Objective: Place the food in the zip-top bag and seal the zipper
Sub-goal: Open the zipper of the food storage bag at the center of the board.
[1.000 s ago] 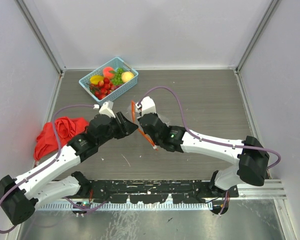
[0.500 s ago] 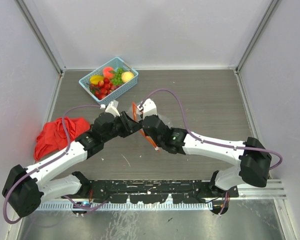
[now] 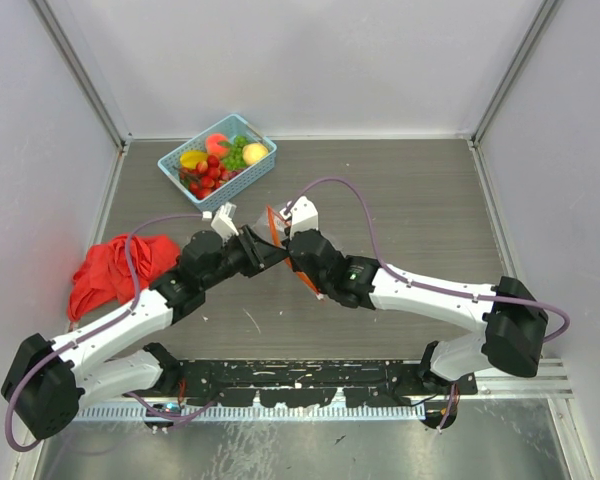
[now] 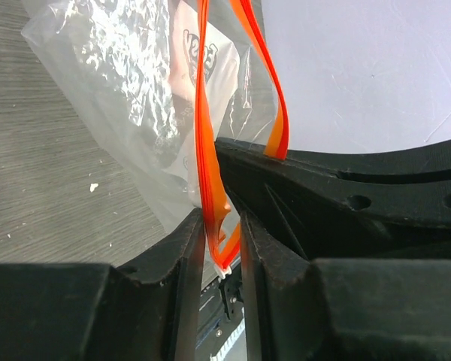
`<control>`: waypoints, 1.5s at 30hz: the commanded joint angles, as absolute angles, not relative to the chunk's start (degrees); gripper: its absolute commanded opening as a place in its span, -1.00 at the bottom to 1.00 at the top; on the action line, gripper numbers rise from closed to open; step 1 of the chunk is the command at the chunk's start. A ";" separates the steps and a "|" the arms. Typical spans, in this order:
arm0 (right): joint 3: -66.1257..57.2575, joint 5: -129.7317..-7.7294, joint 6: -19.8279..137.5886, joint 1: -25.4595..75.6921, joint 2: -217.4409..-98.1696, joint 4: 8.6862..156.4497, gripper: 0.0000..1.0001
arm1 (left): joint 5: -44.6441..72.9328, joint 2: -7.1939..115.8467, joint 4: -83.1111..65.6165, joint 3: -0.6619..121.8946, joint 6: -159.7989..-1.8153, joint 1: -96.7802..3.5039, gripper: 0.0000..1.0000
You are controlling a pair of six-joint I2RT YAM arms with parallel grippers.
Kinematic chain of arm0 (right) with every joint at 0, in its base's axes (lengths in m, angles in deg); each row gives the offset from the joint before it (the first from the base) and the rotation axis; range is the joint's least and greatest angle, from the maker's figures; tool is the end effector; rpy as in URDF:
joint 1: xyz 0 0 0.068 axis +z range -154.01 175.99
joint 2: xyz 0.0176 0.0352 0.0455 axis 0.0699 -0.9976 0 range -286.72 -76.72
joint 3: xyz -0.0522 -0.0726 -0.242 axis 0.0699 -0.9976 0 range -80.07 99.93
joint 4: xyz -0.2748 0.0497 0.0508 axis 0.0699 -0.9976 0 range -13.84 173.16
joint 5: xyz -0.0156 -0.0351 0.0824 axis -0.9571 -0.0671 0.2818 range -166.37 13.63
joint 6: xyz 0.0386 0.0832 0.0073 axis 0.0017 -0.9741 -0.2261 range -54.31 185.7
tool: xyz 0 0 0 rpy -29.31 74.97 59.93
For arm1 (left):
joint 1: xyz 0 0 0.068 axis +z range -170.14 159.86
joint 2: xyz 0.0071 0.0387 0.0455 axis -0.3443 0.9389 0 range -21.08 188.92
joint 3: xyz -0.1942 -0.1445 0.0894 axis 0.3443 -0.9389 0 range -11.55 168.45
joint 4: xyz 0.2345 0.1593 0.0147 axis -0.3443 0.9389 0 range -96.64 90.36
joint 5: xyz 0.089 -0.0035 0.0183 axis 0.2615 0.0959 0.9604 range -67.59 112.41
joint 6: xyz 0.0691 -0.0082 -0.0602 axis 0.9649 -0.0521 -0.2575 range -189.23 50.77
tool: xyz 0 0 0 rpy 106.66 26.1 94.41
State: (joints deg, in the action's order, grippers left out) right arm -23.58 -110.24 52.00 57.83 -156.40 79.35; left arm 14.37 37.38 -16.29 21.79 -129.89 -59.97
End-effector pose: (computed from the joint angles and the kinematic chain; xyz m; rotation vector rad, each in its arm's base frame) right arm 0.2168 0.3073 0.2427 -0.4590 1.9120 0.2602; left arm 0.2297 -0.2067 0.2241 -0.2647 2.0489 -1.2993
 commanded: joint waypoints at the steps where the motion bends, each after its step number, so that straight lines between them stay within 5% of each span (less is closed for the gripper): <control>1: -23.65 -109.38 50.75 57.30 -153.81 82.65 -0.93 | 12.57 36.08 -22.97 21.25 -130.22 -59.67 -0.51; 9: -23.57 -109.27 51.03 56.99 -154.07 82.50 -0.93 | 15.53 36.12 -18.38 21.81 -128.61 -59.68 -1.00; 19: -22.32 -116.03 54.87 56.81 -152.80 77.62 -0.93 | 32.51 35.48 10.98 31.84 -117.77 -59.70 -1.00; 26: -19.70 -117.31 56.00 56.79 -154.43 74.16 -0.84 | 36.15 36.54 15.40 34.03 -114.68 -59.74 -1.00; 35: -17.93 -115.19 49.57 56.81 -157.93 72.57 -0.27 | 31.06 34.28 7.80 31.58 -119.82 -59.75 -1.00; 45: -17.58 -109.02 42.35 56.90 -160.13 72.22 0.04 | 29.61 33.27 2.33 27.92 -124.99 -59.79 -1.00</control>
